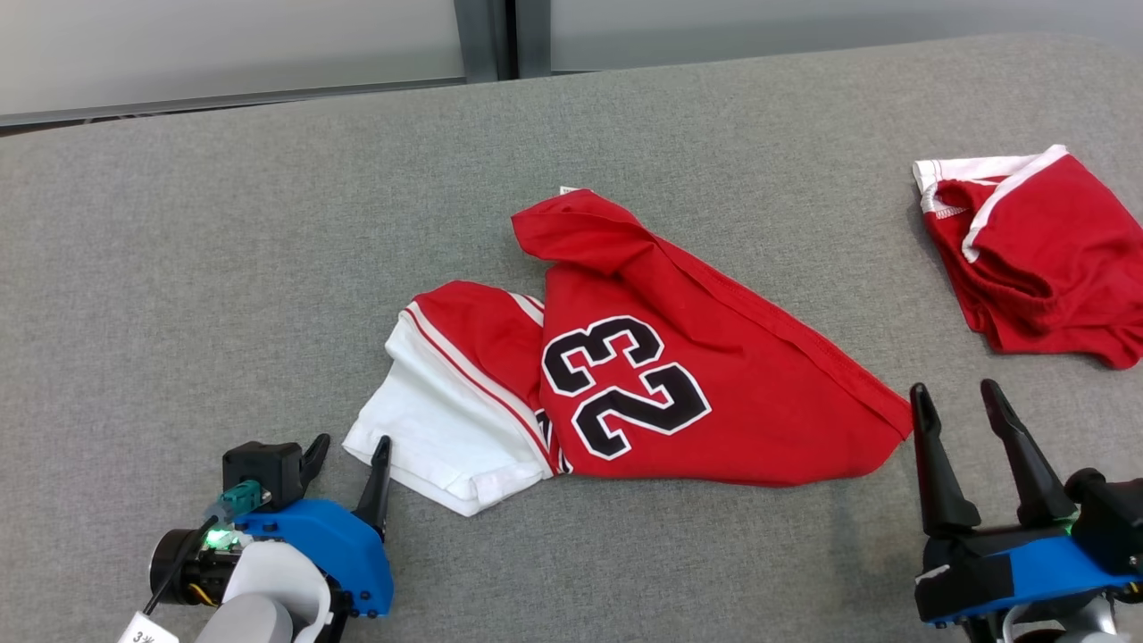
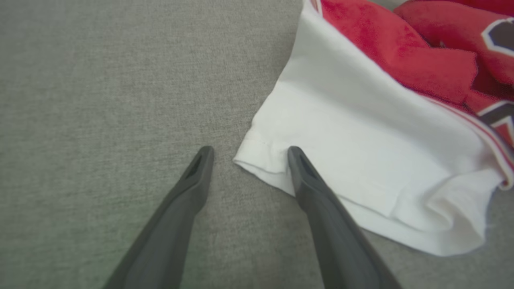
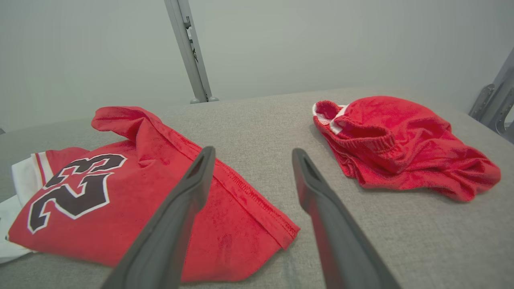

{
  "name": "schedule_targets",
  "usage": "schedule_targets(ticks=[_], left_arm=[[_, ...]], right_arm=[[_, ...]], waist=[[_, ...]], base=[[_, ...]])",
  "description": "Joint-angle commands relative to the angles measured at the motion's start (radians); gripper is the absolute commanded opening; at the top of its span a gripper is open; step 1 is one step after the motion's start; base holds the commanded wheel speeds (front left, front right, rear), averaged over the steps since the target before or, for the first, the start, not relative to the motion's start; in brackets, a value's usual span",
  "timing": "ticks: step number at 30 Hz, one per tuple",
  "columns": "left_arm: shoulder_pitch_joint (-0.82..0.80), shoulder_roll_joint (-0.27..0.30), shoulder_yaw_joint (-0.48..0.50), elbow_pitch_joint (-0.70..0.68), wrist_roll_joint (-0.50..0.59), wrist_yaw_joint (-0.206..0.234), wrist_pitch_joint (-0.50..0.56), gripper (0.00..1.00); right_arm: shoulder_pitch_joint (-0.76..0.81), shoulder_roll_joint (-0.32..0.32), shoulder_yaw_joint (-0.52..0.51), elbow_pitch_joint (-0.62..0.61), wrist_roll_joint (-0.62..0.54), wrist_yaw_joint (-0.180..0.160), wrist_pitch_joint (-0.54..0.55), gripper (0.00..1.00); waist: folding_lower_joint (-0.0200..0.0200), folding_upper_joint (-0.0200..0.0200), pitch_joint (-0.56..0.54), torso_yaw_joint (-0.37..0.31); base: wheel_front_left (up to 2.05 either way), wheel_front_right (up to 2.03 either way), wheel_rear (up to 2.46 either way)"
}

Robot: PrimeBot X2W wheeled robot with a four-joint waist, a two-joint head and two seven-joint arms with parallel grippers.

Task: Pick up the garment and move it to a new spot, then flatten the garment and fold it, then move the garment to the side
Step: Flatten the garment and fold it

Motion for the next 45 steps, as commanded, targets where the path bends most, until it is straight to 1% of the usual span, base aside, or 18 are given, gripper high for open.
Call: schedule_targets(ticks=[1, 3, 8, 17, 18, 19, 20, 23, 25, 30, 33, 38, 41, 45], left_arm=[[-0.002, -0.004, -0.003, 0.024, -0.009, -0.007, 0.013, 0.58], [-0.004, -0.01, -0.007, 0.035, -0.012, -0.007, 0.012, 0.0], [-0.023, -0.016, -0.015, 0.047, -0.017, -0.017, 0.0, 0.0], [-0.048, -0.031, -0.024, 0.044, -0.008, -0.015, -0.038, 0.0], [-0.049, -0.03, -0.022, 0.041, -0.006, -0.012, -0.049, 0.0], [-0.05, -0.031, -0.019, 0.036, -0.005, -0.008, -0.064, 0.0], [-0.05, -0.032, -0.015, 0.027, -0.003, -0.005, -0.08, 0.0], [-0.045, -0.038, -0.002, -0.003, -0.009, -0.001, -0.129, 0.0], [-0.039, -0.035, 0.009, -0.039, -0.001, 0.011, -0.166, 0.0], [-0.031, -0.016, 0.029, -0.185, 0.028, 0.045, -0.226, 0.0], [-0.046, 0.009, 0.035, -0.311, 0.062, 0.067, -0.235, 0.0], [-0.099, 0.047, 0.057, -0.542, 0.125, 0.103, -0.247, 0.0], [-0.156, 0.066, 0.08, -0.679, 0.165, 0.122, -0.252, 0.0], [-0.244, 0.089, 0.116, -0.822, 0.21, 0.138, -0.244, 0.0]], right_arm=[[-0.012, -0.002, -0.011, 0.012, -0.001, 0.0, -0.006, 1.0], [-0.013, -0.016, -0.03, 0.044, -0.007, 0.0, -0.003, 1.0], [-0.035, -0.048, -0.047, 0.173, -0.008, 0.0, 0.008, 1.0], [-0.153, -0.076, 0.027, 0.427, 0.045, 0.0, -0.008, 1.0], [-0.164, -0.08, 0.03, 0.443, 0.051, 0.0, -0.015, 0.83], [-0.171, -0.079, 0.04, 0.459, 0.06, 0.0, -0.015, 0.44], [-0.174, -0.082, 0.047, 0.467, 0.065, 0.0, -0.019, 0.0], [-0.179, -0.093, 0.055, 0.454, 0.088, 0.0, -0.047, 0.0], [-0.189, -0.098, 0.065, 0.425, 0.098, 0.0, -0.062, 0.0], [-0.217, -0.12, 0.077, 0.287, 0.098, 0.0, -0.051, 0.0], [-0.237, -0.132, 0.059, 0.177, 0.087, 0.0, -0.015, 0.0], [-0.275, -0.144, -0.016, -0.024, 0.052, 0.0, 0.063, 0.0], [-0.31, -0.145, -0.066, -0.141, 0.037, 0.0, 0.116, 0.0], [-0.356, -0.138, -0.122, -0.273, 0.021, 0.0, 0.183, 0.0]], waist=[[-0.0001, 0.0, 0.002, -0.001], [-0.0001, 0.0, 0.005, -0.001], [-0.0001, 0.0, 0.019, 0.01], [-0.0001, 0.0, 0.037, 0.025], [-0.0001, 0.0, 0.037, 0.027], [-0.0001, 0.0, 0.037, 0.028], [-0.0001, 0.0, 0.036, 0.03], [-0.0001, 0.0, 0.03, 0.03], [-0.0001, 0.0, 0.025, 0.023], [-0.0001, 0.0, -0.011, 0.013], [-0.0001, 0.0, -0.039, 0.014], [-0.0001, 0.0, -0.092, 0.02], [-0.0001, 0.0, -0.119, 0.024], [-0.0001, 0.0, -0.15, 0.026]], base=[[0.0, 0.0, 0.0], [0.0, 0.0, 0.0], [0.0, 0.0, 0.0], [0.0, 0.0, 0.0], [0.0, 0.0, 0.0], [0.0, 0.0, 0.0], [0.0, 0.0, 0.0], [0.0, 0.0, 0.0], [0.0, 0.0, 0.0], [0.0, 0.0, 0.0], [0.0, 0.0, 0.0], [0.0, 0.0, 0.0], [0.0, 0.0, 0.0], [0.0, 0.0, 0.0]])
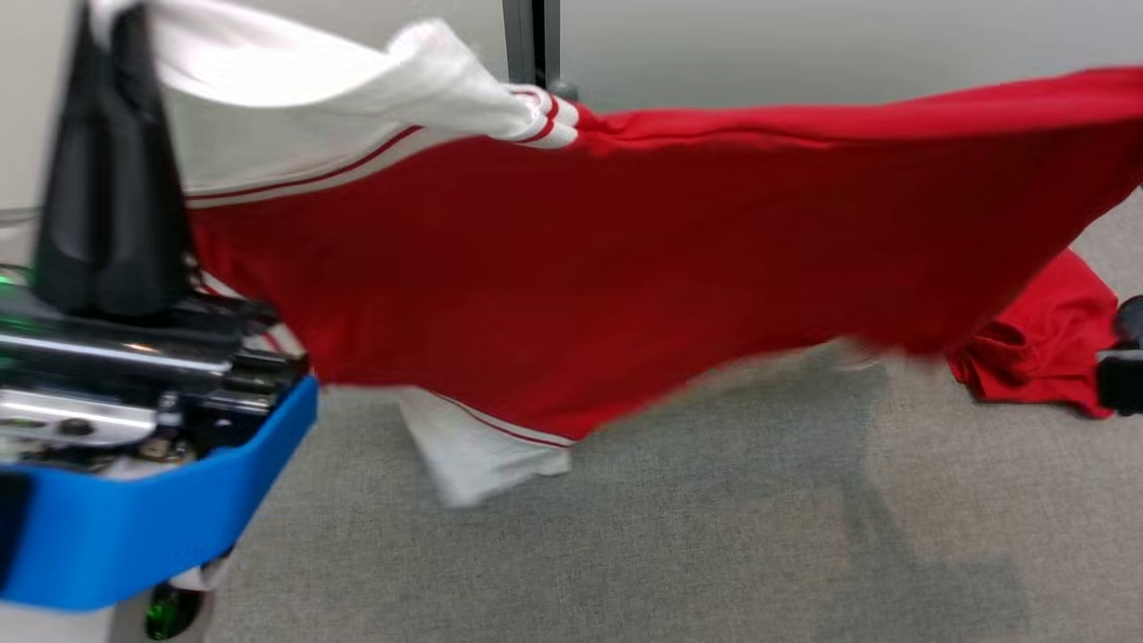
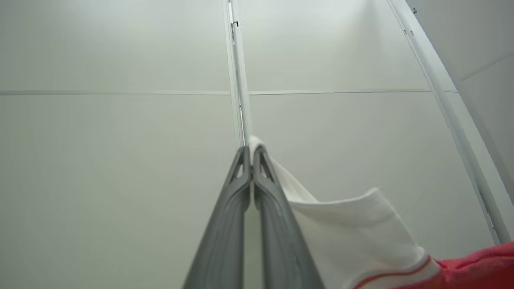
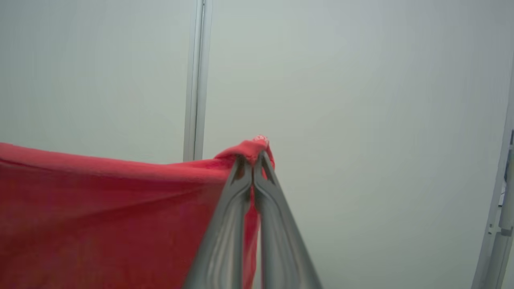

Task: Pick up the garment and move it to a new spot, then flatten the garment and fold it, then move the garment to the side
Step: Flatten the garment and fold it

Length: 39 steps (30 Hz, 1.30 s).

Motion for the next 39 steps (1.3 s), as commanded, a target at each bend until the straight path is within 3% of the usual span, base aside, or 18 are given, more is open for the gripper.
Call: schedule_targets(ticks=[1, 9, 13, 17, 22, 31, 39], left_arm=[[-0.036, 0.01, 0.011, -0.036, 0.014, 0.006, 0.01, 0.0], [-0.135, 0.018, 0.017, -0.074, 0.008, -0.004, 0.072, 0.0], [-0.181, -0.002, 0.006, -0.001, -0.037, -0.027, 0.082, 0.0], [-0.266, -0.032, 0.0, 0.162, -0.106, -0.066, 0.082, 0.0], [-0.467, -0.084, 0.002, 0.485, -0.159, -0.136, 0.016, 0.0], [-0.83, -0.166, 0.03, 1.027, -0.172, -0.191, -0.095, 0.0], [-0.771, -0.263, 0.035, 1.367, -0.215, -0.229, -0.113, 0.0]], right_arm=[[-0.024, 0.006, -0.017, -0.039, -0.004, 0.0, 0.025, 0.0], [-0.078, 0.005, -0.049, -0.083, 0.019, 0.0, 0.091, 0.0], [-0.122, 0.0, -0.037, -0.032, 0.046, 0.0, 0.106, 0.0], [-0.206, -0.005, -0.012, 0.061, 0.078, 0.0, 0.104, 0.0], [-0.396, 0.002, 0.05, 0.256, 0.117, 0.0, 0.056, 0.0], [-0.746, 0.04, 0.176, 0.738, 0.182, 0.0, -0.13, 0.0], [-0.792, 0.058, 0.348, 1.121, 0.209, 0.0, -0.268, 0.0]], waist=[[0.0001, 0.0, -0.012, -0.004], [0.0001, 0.0, -0.019, -0.008], [0.0001, 0.0, 0.007, -0.006], [0.0001, 0.0, 0.057, 0.0], [0.0001, 0.0, 0.112, 0.006], [0.0001, 0.0, 0.114, 0.011], [0.0001, 0.0, 0.182, 0.054]], base=[[0.0, 0.0, 0.0], [0.0, 0.0, 0.0], [0.0, 0.0, 0.0], [0.0, 0.0, 0.0], [0.0, 0.0, 0.0], [0.0, 0.0, 0.0], [0.0, 0.0, 0.0]])
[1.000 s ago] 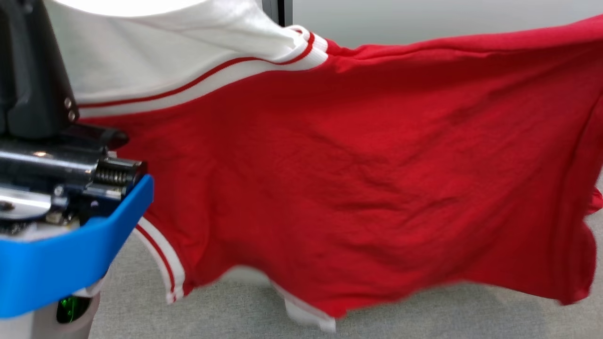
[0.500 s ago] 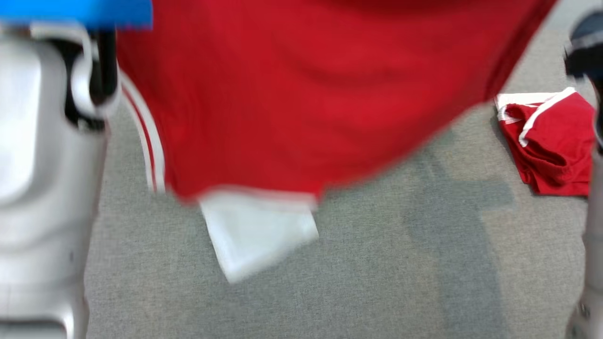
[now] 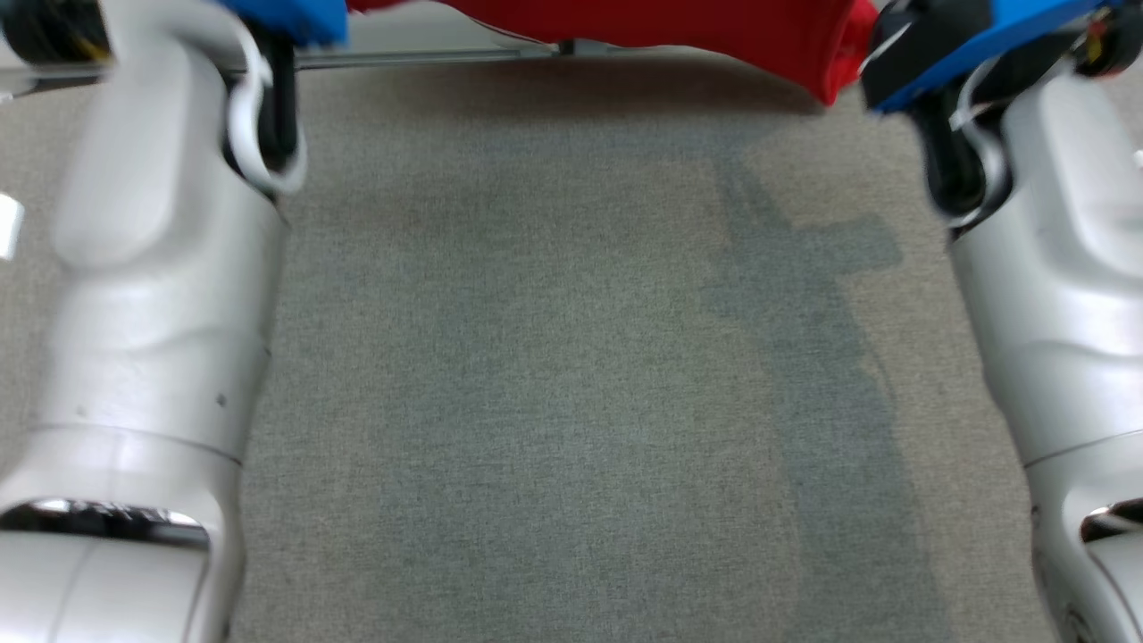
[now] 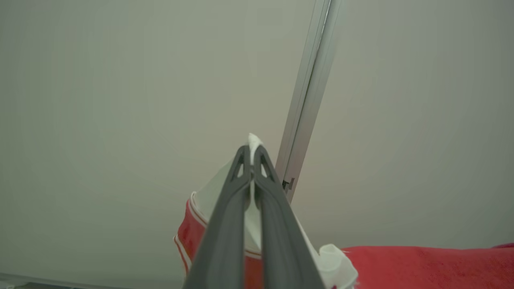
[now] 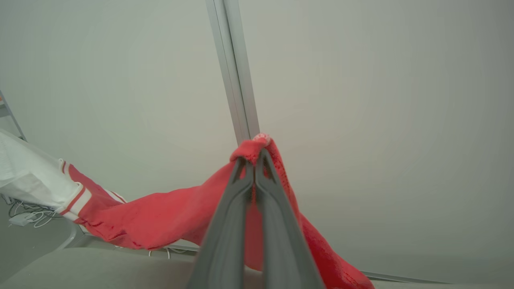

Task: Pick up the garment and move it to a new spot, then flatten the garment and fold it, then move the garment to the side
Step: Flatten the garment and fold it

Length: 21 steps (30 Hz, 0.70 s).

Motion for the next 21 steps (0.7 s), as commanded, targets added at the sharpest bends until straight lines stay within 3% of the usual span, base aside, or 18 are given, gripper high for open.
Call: schedule_targets(ticks=[1, 6, 10, 13, 21], left_arm=[[0.032, -0.012, 0.004, 0.033, -0.009, -0.005, -0.006, 0.0], [0.148, -0.043, 0.032, 0.183, -0.05, -0.021, -0.006, 0.0], [0.253, -0.047, 0.073, 0.177, -0.058, -0.029, -0.006, 0.0], [0.348, -0.039, 0.116, 0.109, -0.036, -0.032, -0.006, 0.0], [0.654, -0.034, 0.278, -0.233, 0.058, -0.037, -0.007, 0.0]], right_arm=[[0.024, 0.006, 0.021, 0.037, 0.01, 0.0, -0.012, 0.0], [0.102, 0.03, 0.116, 0.21, 0.056, 0.0, -0.049, 0.0], [0.209, 0.046, 0.183, 0.247, 0.109, 0.0, -0.073, 0.0], [0.297, 0.05, 0.208, 0.212, 0.162, 0.0, -0.081, 0.0], [0.567, 0.021, 0.146, -0.092, 0.199, 0.0, -0.082, 0.0]], waist=[[-0.0001, -0.0001, 0.023, 0.015], [-0.0001, -0.0001, 0.059, 0.012], [-0.0001, -0.0001, 0.074, 0.003], [-0.0001, -0.0001, 0.072, -0.006], [-0.0001, -0.0001, 0.007, -0.018]], base=[[0.0, 0.0, 0.0], [0.0, 0.0, 0.0], [0.0, 0.0, 0.0], [0.0, 0.0, 0.0], [0.0, 0.0, 0.0]])
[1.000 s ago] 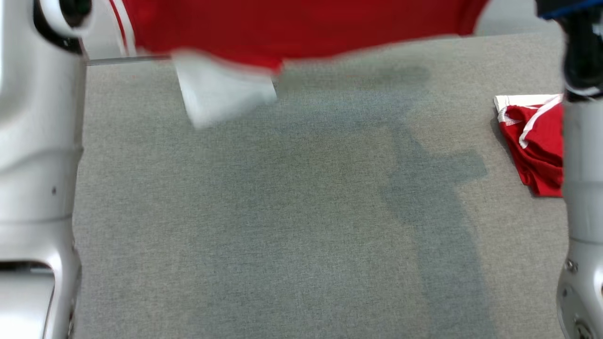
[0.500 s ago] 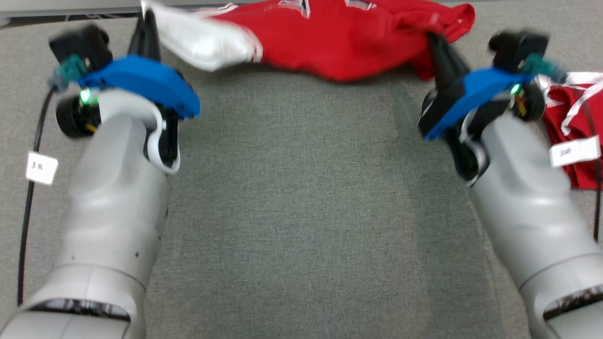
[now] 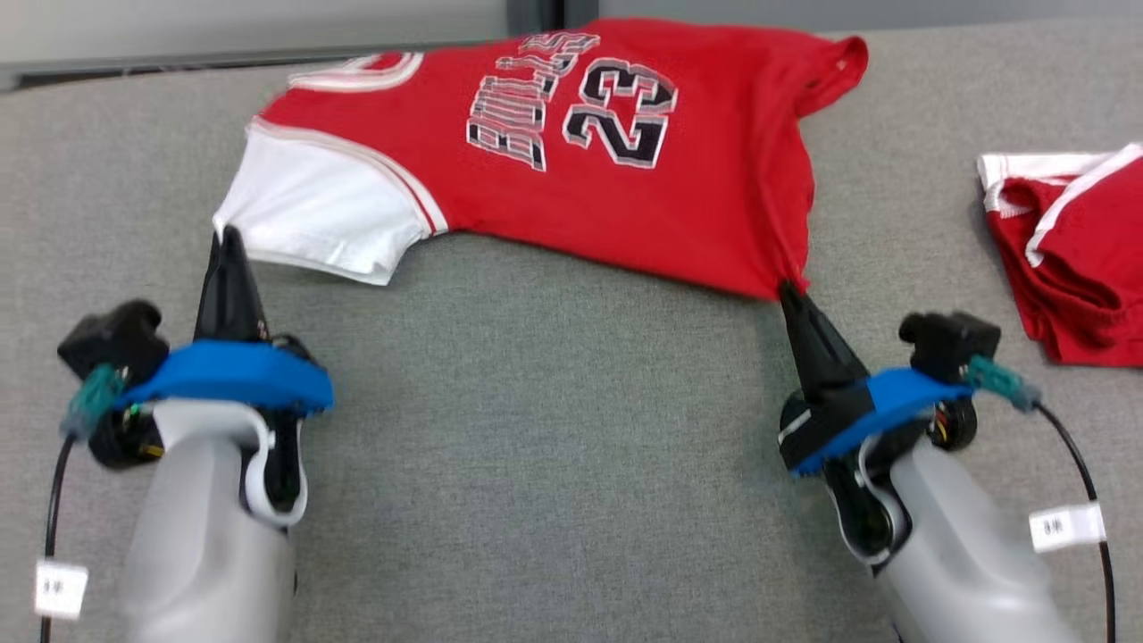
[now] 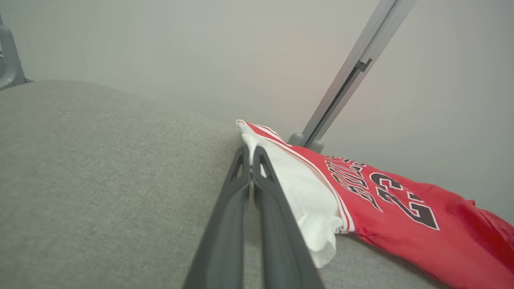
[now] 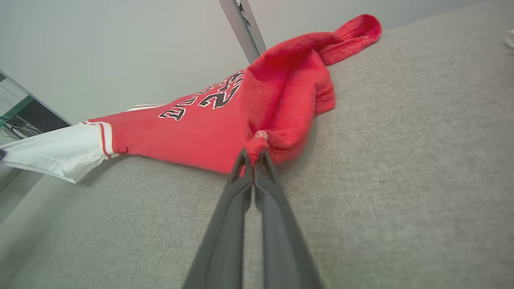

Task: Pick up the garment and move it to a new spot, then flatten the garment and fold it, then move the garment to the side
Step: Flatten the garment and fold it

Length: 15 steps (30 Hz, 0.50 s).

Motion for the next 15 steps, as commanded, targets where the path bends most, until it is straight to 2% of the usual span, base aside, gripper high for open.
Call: schedule_targets(ticks=[1, 8, 15], left_arm=[[0.058, 0.001, 0.019, -0.05, 0.018, -0.001, -0.004, 0.0], [0.348, -0.015, 0.048, -0.346, 0.062, 0.027, -0.004, 0.0], [0.591, -0.019, 0.004, -0.666, 0.063, 0.124, 0.072, 0.0]], right_arm=[[0.049, -0.011, -0.008, -0.037, -0.008, 0.0, -0.004, 0.0], [0.315, -0.038, -0.069, -0.216, -0.032, 0.0, -0.005, 0.0], [0.56, -0.022, -0.16, -0.401, -0.066, 0.0, 0.088, 0.0]], waist=[[0.0, -0.0001, -0.026, -0.006], [0.0, -0.0001, -0.113, 0.009], [0.0, -0.0001, -0.157, 0.013]], base=[[0.0, 0.0, 0.0], [0.0, 0.0, 0.0], [0.0, 0.0, 0.0]])
